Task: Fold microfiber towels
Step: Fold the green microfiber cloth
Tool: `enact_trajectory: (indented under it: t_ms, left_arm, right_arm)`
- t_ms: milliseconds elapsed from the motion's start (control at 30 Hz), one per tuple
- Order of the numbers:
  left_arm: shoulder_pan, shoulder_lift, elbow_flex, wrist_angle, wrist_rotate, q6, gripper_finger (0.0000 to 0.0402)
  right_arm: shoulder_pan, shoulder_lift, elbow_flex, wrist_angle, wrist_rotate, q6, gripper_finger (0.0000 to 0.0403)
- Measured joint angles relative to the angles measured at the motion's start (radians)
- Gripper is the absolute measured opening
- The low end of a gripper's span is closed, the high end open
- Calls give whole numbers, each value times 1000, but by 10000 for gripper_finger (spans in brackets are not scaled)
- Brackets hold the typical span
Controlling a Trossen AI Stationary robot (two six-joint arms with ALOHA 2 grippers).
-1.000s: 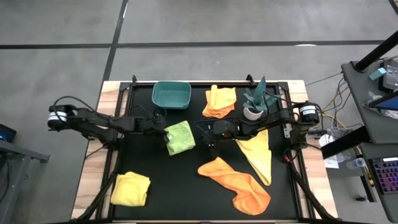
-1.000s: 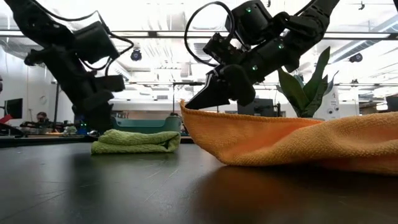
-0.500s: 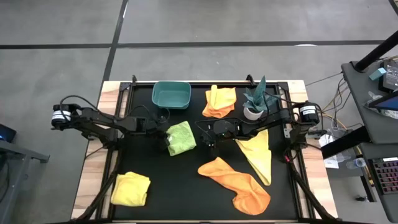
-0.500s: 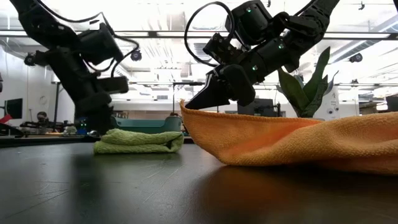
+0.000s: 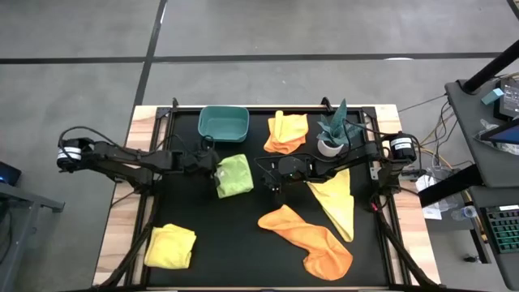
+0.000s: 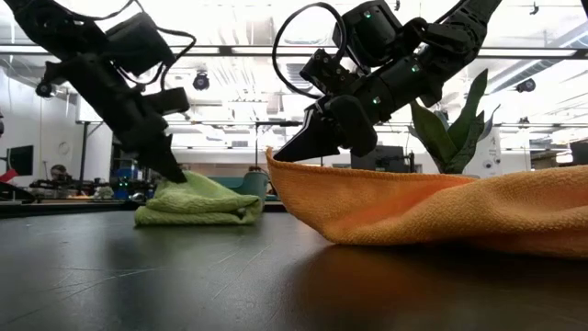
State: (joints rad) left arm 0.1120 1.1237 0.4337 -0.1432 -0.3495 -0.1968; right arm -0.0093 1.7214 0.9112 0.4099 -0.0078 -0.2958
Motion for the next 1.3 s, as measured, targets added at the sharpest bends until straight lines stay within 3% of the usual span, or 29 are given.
enact_trajectory:
  t_ms: [200,367,700,833,933,1133,1300]
  left_arm:
    - [11,33,-7,0,-77,2,11]
    - [11,59,-7,1,-78,23,18]
    - [12,36,14,-21,-76,80,136]
    - [12,2,23,-72,-72,82,163]
    - [12,-38,31,-122,-12,78,166]
    - [1,-128,34,-177,245,49,166]
    - [-38,-140,20,-181,257,64,166]
  right_arm:
    - [0,0,0,0,0,7,13]
    - [0,0,0,3,0,19,13]
    - [0,31,0,122,-58,52,13]
    - [0,87,44,124,-71,53,13]
    - [0,128,95,119,-71,51,13]
    - [-5,164,159,48,-70,37,13]
    - [-11,163,165,36,-70,46,13]
